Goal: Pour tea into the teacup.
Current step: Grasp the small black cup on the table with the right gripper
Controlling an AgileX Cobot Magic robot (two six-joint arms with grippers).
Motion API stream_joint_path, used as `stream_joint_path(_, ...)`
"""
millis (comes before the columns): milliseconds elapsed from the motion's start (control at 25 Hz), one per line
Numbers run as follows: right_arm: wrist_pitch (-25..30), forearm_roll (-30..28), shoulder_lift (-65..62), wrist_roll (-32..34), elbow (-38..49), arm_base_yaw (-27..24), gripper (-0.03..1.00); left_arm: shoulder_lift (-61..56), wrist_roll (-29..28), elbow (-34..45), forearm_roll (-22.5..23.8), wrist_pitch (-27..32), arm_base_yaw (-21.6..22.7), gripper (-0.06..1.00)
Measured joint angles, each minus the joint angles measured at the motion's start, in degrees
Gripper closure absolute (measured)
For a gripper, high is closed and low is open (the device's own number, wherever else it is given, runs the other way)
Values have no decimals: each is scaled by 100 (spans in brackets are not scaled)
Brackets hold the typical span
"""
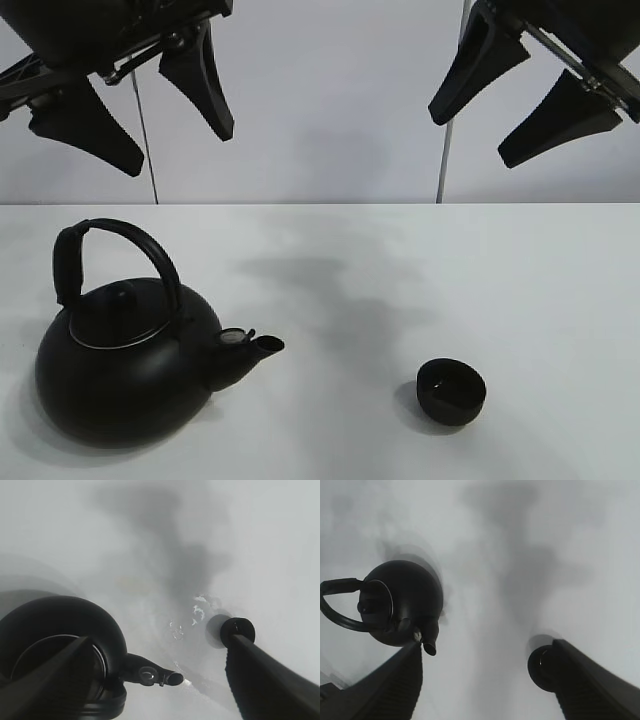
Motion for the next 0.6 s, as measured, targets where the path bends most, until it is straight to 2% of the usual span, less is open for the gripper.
stream_joint_path(360,-32,-17,0,-6,0,0,47,0,0,0,0,0,0,41)
stream_joint_path(600,280,-166,0,-562,0,0,47,0,0,0,0,0,0,41)
